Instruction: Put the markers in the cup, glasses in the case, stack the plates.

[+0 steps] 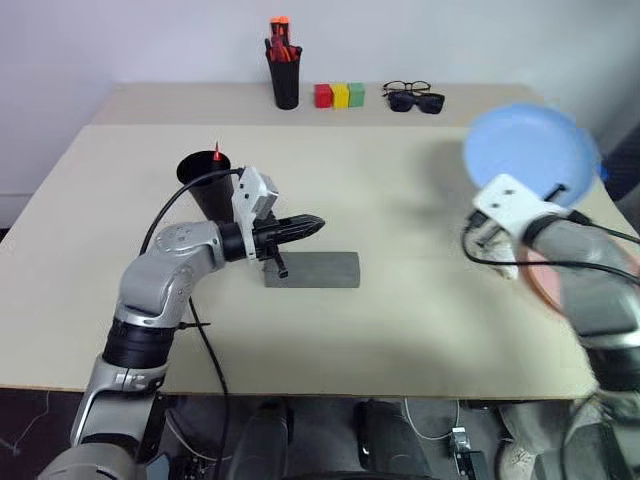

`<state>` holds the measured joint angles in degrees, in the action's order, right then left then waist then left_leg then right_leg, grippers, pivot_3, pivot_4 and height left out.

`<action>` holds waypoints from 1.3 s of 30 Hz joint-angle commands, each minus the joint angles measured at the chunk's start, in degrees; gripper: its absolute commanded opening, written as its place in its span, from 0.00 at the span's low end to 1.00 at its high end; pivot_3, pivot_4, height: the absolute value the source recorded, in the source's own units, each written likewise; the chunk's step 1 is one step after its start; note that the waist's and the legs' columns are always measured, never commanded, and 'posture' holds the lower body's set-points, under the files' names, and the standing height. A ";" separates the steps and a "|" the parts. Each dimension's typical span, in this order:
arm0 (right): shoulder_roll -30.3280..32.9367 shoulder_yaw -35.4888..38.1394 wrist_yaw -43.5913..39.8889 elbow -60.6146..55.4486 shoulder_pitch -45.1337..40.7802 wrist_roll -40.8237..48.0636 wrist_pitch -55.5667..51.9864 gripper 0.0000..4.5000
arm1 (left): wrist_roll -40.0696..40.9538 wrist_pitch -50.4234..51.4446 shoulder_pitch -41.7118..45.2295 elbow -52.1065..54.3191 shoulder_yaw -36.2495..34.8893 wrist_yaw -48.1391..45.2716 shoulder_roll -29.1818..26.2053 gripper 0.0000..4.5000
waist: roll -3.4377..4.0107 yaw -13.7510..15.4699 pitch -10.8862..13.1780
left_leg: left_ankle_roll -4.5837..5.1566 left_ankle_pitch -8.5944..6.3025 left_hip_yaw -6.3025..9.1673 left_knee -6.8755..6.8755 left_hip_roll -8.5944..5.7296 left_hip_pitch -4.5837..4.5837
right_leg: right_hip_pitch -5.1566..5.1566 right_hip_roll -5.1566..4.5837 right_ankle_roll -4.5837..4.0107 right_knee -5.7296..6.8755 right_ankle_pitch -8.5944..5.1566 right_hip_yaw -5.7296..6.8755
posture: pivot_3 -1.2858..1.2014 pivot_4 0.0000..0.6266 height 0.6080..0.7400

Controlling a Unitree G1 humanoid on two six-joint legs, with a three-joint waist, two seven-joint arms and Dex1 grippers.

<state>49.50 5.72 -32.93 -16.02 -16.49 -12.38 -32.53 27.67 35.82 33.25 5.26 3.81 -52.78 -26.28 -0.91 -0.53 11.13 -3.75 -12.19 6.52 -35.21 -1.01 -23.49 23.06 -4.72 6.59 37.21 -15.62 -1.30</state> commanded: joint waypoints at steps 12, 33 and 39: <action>2.89 16.65 -8.30 -14.85 19.29 5.17 -14.60 0.43 | -1.76 -6.92 9.86 -9.28 3.85 -8.24 3.71 0.00 | 0.12 -1.59 -0.06 | 0.05 -0.02 -0.06 -0.05 0.01 0.21 | -0.25 0.00 0.03 -0.02 -0.02 -0.04 | 0.52 0.24 1.00; -6.89 -2.04 1.82 8.94 2.52 6.74 -6.77 0.64 | 1.82 2.61 4.28 3.97 1.34 -3.20 0.54 0.00 | 0.11 -1.68 -0.05 | 0.04 -0.02 -0.03 -0.07 0.01 0.19 | -0.24 -0.01 0.03 -0.02 -0.02 -0.04 | 0.52 0.24 1.00; -7.34 -2.54 3.69 10.00 0.36 6.37 -5.16 0.01 | 3.83 4.88 3.30 5.55 0.04 -0.86 0.95 0.00 | 0.11 -1.75 -0.05 | 0.04 -0.02 -0.03 -0.07 0.01 0.20 | -0.25 -0.01 0.03 0.00 -0.02 -0.04 | 0.52 0.24 1.00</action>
<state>41.52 2.74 -30.14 -5.20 -15.18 -5.18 -38.54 29.87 40.36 36.46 8.25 5.33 -54.01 -25.47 -0.80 -2.28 11.08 -3.71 -12.21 6.49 -35.28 -1.00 -23.29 22.81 -4.72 6.62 37.20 -15.63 -1.34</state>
